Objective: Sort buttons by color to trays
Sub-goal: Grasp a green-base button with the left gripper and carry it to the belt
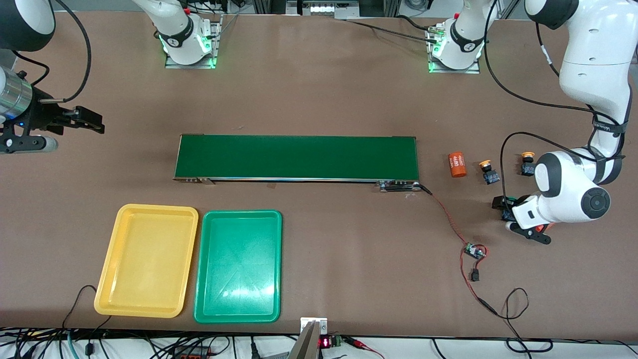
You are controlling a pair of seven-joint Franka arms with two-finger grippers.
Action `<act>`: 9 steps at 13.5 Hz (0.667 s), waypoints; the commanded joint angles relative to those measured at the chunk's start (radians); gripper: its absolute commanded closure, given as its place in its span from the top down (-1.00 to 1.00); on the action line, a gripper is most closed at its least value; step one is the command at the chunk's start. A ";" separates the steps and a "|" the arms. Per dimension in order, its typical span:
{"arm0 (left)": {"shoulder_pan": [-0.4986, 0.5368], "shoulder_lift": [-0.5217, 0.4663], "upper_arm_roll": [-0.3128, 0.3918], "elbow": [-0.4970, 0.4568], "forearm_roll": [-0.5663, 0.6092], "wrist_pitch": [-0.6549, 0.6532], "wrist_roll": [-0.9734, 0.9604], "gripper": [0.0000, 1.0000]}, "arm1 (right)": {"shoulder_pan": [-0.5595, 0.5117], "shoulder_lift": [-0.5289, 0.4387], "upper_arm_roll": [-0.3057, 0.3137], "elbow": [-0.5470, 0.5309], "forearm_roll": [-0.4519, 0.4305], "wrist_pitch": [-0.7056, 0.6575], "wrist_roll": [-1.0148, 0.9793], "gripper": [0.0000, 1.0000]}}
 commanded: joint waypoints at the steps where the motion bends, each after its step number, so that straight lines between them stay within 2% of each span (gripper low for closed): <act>1: -0.003 -0.063 -0.008 -0.049 0.022 -0.009 0.022 -1.00 | -0.006 -0.007 0.004 -0.012 0.014 0.014 0.021 1.00; 5: -0.031 -0.129 -0.013 -0.064 0.022 -0.031 0.135 -1.00 | -0.006 -0.009 0.004 -0.013 0.016 0.005 0.021 1.00; 7: -0.063 -0.190 -0.042 -0.070 0.019 -0.132 0.123 -1.00 | -0.003 -0.010 0.004 -0.015 0.016 -0.001 0.021 1.00; 9: -0.097 -0.239 -0.103 -0.086 -0.018 -0.240 0.055 -1.00 | -0.003 -0.010 0.004 -0.018 0.017 0.002 0.021 1.00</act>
